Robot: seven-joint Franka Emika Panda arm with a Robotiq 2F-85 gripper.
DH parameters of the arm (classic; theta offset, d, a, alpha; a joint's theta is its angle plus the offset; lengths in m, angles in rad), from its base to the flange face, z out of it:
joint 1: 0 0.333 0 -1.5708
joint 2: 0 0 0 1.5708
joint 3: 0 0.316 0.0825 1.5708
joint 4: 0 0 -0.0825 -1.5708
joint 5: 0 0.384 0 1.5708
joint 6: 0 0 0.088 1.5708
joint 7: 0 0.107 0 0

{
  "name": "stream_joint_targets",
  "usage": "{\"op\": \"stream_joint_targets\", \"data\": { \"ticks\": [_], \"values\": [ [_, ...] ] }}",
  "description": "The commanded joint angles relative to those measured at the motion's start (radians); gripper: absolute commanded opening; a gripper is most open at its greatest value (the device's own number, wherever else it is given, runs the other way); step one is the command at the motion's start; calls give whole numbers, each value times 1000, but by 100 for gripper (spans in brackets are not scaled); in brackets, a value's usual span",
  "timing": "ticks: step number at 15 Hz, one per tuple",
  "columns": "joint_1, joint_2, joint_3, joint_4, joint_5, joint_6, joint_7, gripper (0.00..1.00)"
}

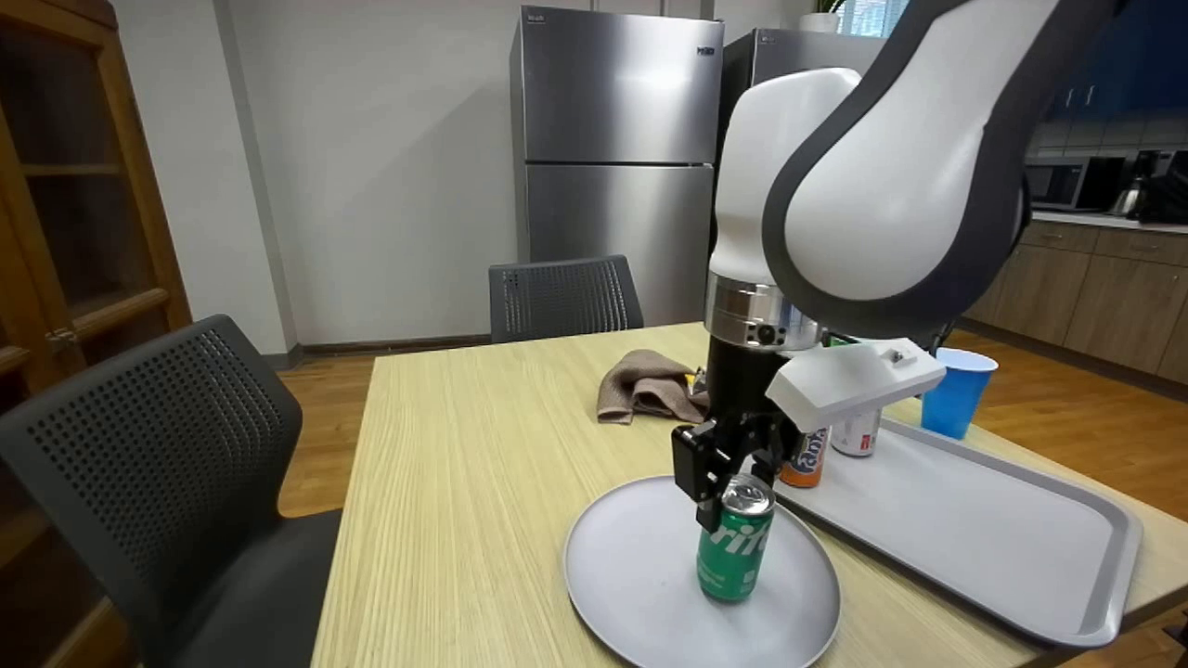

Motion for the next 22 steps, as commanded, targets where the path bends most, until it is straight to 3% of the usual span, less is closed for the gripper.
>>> {"op": "stream_joint_targets", "data": {
  "ticks": [1, 14, 22],
  "values": [
    [-20, -57, 17, 3, 66, 5, -22, 38],
    [-104, -194, -8, -49, 221, -4, -113, 38],
    [-153, -261, -69, -119, 260, -9, -209, 38]
  ]
}}
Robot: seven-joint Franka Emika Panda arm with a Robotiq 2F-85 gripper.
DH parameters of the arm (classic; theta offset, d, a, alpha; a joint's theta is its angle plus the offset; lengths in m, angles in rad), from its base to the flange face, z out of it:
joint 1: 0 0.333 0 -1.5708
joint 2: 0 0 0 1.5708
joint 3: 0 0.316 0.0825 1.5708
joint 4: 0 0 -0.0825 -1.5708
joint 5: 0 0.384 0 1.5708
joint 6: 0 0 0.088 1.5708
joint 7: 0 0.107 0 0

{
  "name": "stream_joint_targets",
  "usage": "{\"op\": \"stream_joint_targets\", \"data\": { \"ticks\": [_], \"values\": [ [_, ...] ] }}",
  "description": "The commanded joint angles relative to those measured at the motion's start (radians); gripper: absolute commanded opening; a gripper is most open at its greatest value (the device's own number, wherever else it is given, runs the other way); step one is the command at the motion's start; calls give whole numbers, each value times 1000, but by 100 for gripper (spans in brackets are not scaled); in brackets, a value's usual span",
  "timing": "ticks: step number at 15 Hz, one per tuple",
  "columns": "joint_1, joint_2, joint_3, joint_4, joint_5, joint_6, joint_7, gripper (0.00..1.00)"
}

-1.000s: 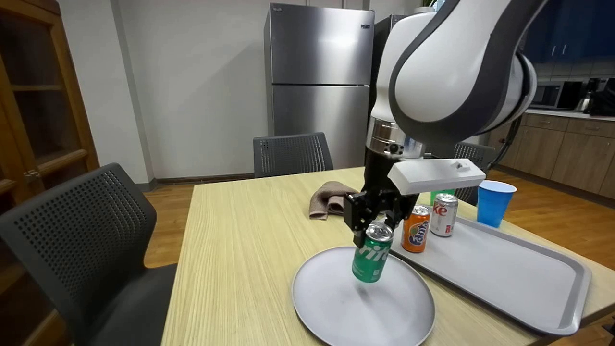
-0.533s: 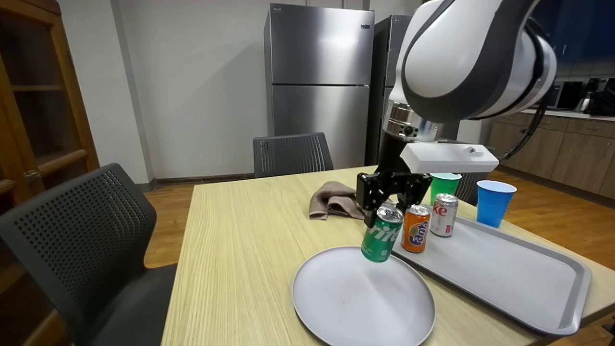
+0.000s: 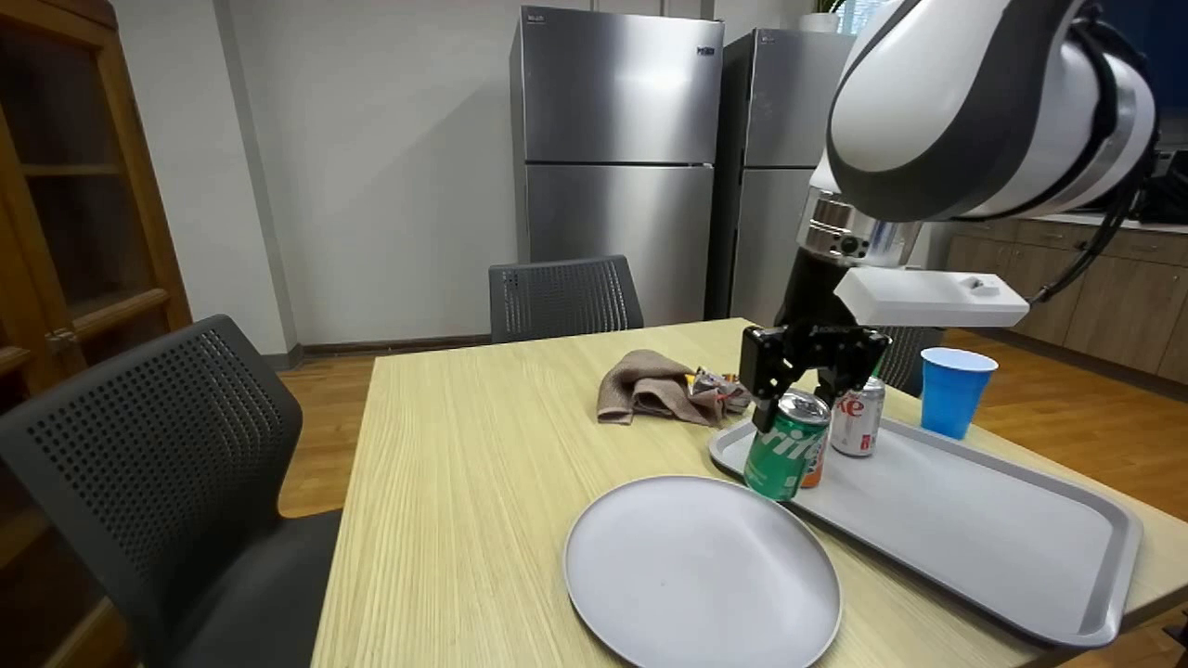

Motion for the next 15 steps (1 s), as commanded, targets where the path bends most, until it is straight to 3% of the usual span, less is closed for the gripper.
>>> {"op": "stream_joint_targets", "data": {
  "ticks": [1, 15],
  "values": [
    [-35, -81, -26, -49, 22, -21, -68, 38],
    [-168, -81, -185, -61, -8, -29, -168, 38]
  ]
}}
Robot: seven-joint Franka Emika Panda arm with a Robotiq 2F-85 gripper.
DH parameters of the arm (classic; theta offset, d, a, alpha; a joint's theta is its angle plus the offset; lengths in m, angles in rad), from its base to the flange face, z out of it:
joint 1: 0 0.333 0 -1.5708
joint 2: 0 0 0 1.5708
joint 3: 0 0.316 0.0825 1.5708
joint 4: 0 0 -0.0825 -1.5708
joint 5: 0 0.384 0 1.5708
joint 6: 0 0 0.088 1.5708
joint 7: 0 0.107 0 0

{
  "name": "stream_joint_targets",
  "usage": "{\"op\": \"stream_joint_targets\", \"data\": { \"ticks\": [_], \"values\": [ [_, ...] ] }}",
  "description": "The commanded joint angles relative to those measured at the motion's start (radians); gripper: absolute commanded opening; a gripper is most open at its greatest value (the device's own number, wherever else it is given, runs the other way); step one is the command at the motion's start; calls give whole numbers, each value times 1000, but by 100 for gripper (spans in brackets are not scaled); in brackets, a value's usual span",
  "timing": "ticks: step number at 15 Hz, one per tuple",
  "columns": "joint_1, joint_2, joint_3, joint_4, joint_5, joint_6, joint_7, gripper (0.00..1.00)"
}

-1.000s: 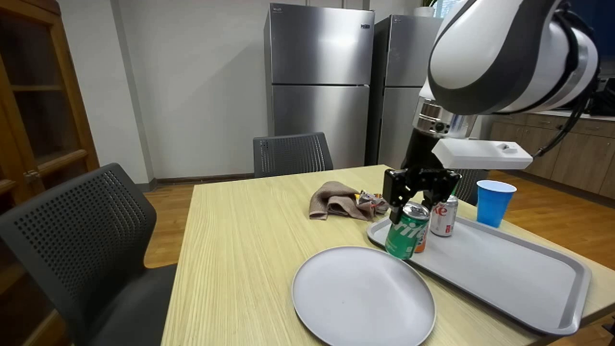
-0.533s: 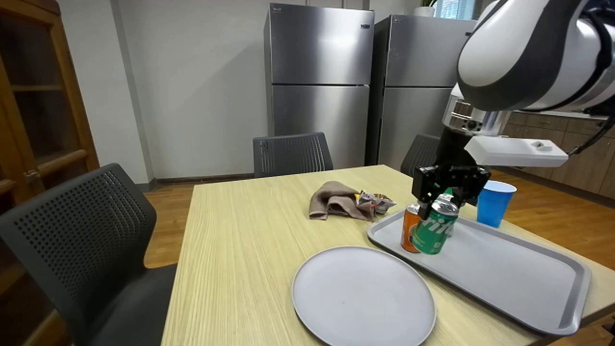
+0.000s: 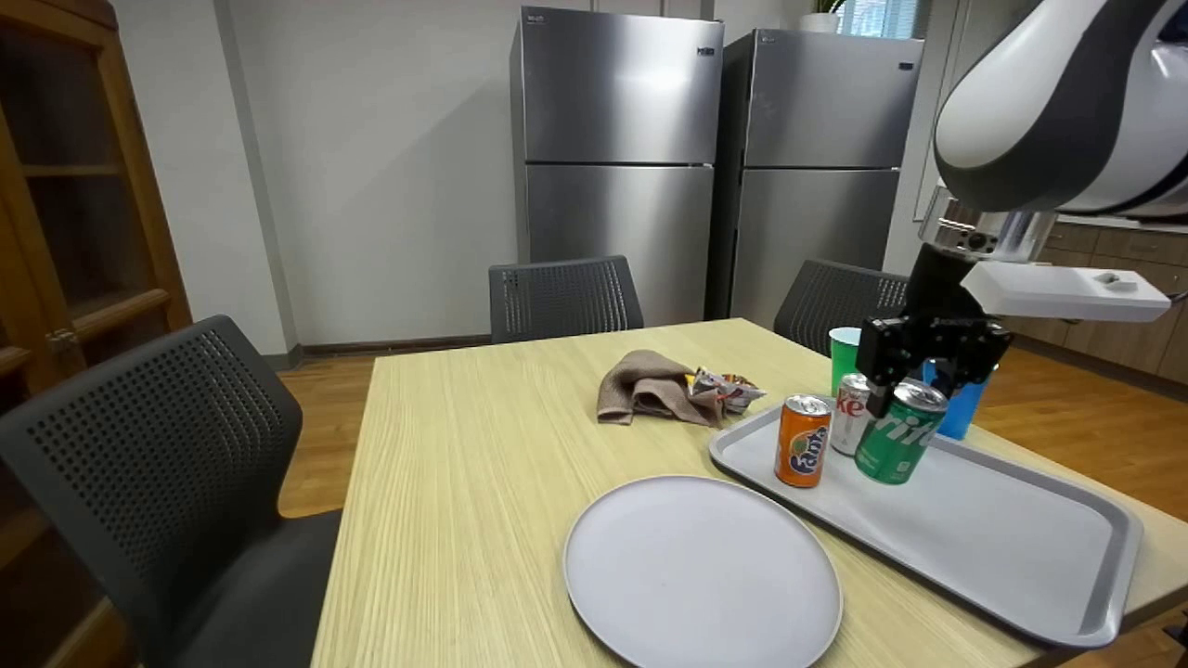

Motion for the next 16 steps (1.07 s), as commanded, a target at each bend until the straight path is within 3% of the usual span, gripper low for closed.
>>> {"op": "stream_joint_targets", "data": {
  "ticks": [1, 8, 16],
  "values": [
    [-50, -22, -26, 0, -17, -24, -37, 38],
    [-104, 47, -54, 17, -66, 7, -7, 38],
    [-107, 163, -62, 72, -118, 29, 44, 38]
  ]
}}
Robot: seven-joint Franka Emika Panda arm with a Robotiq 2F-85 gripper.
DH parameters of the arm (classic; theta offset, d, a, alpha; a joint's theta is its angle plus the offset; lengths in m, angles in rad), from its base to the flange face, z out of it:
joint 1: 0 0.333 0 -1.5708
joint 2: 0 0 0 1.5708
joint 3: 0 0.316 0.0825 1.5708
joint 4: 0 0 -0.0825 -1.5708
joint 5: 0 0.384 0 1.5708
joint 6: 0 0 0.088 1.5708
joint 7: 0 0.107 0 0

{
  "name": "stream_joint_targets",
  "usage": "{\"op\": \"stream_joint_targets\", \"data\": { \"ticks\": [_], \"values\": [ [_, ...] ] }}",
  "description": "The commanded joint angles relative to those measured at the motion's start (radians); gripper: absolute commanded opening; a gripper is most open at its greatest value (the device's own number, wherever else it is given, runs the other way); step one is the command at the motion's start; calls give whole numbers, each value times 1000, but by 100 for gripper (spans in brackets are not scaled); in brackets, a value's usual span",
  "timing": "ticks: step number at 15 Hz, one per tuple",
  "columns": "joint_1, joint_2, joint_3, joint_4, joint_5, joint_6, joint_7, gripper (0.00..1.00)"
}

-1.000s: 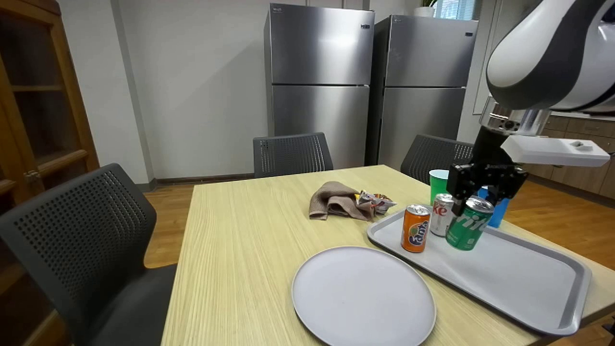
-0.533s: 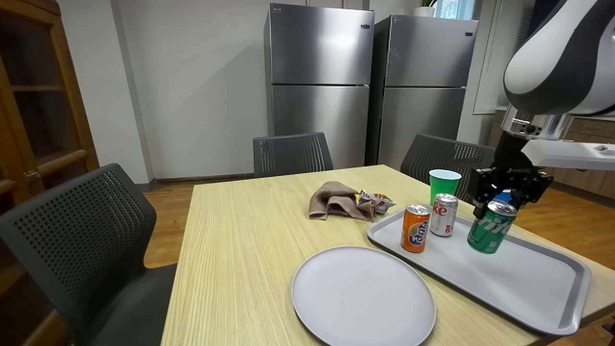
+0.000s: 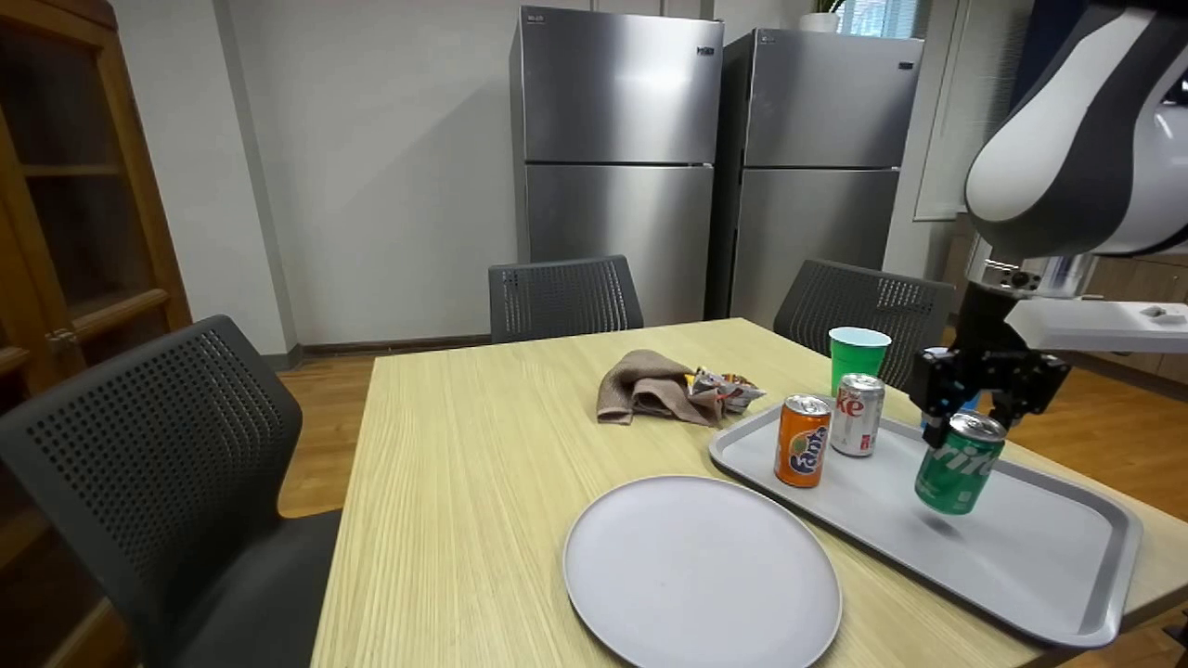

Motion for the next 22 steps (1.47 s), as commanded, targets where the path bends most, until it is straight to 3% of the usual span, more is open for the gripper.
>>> {"op": "stream_joint_targets", "data": {
  "ticks": [1, 6, 7, 8, 10, 22],
  "values": [
    [-7, 56, -4, 45, -49, 15, 49, 38],
    [2, 92, -16, 74, -70, 4, 75, 38],
    [1, 89, -14, 76, -63, 0, 73, 79],
    [0, 85, -10, 76, -54, -2, 67, 90],
    [-4, 68, -3, 76, -40, -7, 56, 100],
    [6, -79, 45, 69, 72, -33, 12, 100]
  ]
}}
